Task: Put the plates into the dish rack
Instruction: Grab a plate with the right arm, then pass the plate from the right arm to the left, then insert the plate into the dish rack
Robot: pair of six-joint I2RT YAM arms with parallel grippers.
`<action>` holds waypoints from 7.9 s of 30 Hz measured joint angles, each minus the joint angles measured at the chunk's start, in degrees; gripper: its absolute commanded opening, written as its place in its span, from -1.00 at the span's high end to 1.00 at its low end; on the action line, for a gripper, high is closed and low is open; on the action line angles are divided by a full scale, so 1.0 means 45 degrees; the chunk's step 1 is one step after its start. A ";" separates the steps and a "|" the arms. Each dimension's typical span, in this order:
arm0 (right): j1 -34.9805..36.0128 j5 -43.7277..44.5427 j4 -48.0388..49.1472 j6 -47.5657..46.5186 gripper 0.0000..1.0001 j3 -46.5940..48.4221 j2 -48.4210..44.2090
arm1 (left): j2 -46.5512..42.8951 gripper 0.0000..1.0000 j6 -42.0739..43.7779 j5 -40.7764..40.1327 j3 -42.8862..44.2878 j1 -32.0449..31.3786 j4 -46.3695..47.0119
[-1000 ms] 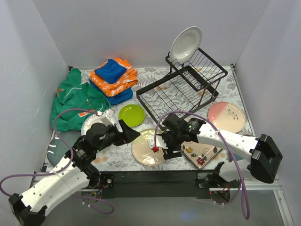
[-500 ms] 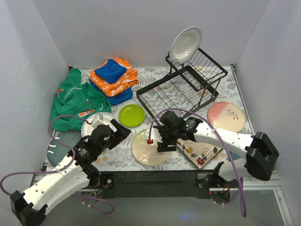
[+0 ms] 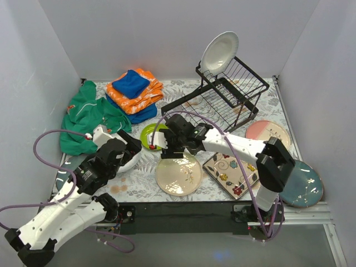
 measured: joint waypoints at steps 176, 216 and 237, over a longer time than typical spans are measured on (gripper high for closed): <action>-1.9016 -0.6513 0.1797 0.8553 -0.56 -0.3104 -0.8286 | 2.1104 1.00 1.7180 0.7082 1.9035 0.0034 1.5057; -1.9016 -0.7339 0.2103 0.8893 -0.55 -0.3507 -0.8116 | 2.2493 1.00 1.9462 0.5591 1.8816 -0.0253 1.7520; -1.9016 -0.7393 0.2118 0.8927 -0.55 -0.3507 -0.8102 | 2.2493 1.00 1.9696 0.5697 1.8408 -0.0248 1.7646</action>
